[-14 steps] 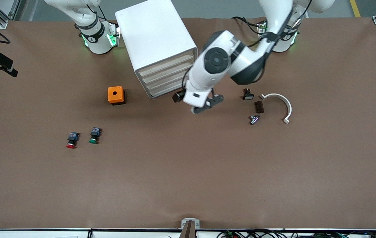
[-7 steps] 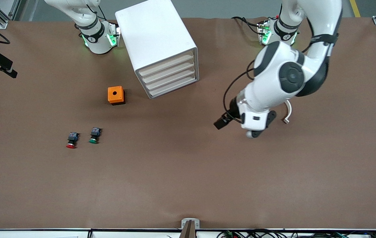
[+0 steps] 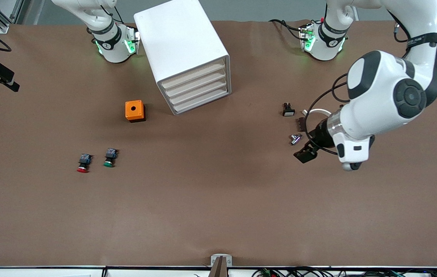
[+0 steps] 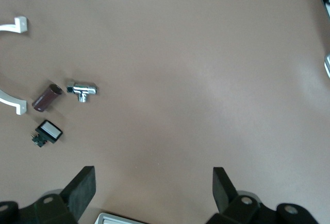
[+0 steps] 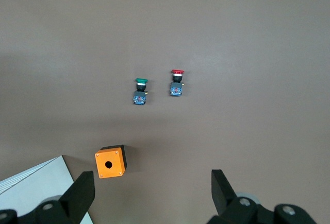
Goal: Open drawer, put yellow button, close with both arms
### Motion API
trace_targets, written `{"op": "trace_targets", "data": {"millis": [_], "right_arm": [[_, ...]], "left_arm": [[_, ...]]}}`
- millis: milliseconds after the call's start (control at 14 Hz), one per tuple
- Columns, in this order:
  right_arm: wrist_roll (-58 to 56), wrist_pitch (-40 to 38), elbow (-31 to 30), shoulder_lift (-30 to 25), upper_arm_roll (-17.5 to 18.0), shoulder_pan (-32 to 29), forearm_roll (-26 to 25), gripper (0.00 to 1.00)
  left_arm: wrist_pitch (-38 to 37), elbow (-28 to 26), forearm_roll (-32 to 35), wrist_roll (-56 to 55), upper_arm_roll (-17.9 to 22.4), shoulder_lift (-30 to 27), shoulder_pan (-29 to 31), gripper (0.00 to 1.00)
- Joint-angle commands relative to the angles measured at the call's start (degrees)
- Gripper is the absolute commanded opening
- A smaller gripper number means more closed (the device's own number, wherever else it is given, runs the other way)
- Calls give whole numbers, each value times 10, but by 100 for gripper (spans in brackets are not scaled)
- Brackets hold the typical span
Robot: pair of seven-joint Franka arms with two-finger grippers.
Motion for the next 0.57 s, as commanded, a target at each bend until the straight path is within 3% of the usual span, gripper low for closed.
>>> {"op": "trace_targets", "data": {"millis": [0,285,499], "right_arm": [[-9,4,-8,-9,3,-6,9,100],[-9,5,-8,-9,3,-5,9,100],[-9,4,-8,-9,3,-6,9,100]], "left_arm": [[0,-40,15,58,-9,-33,17,100],[1,-97,15,350,-9,-74,48,100],[-1,-130,17,454,-7,-106,78,100]]}}
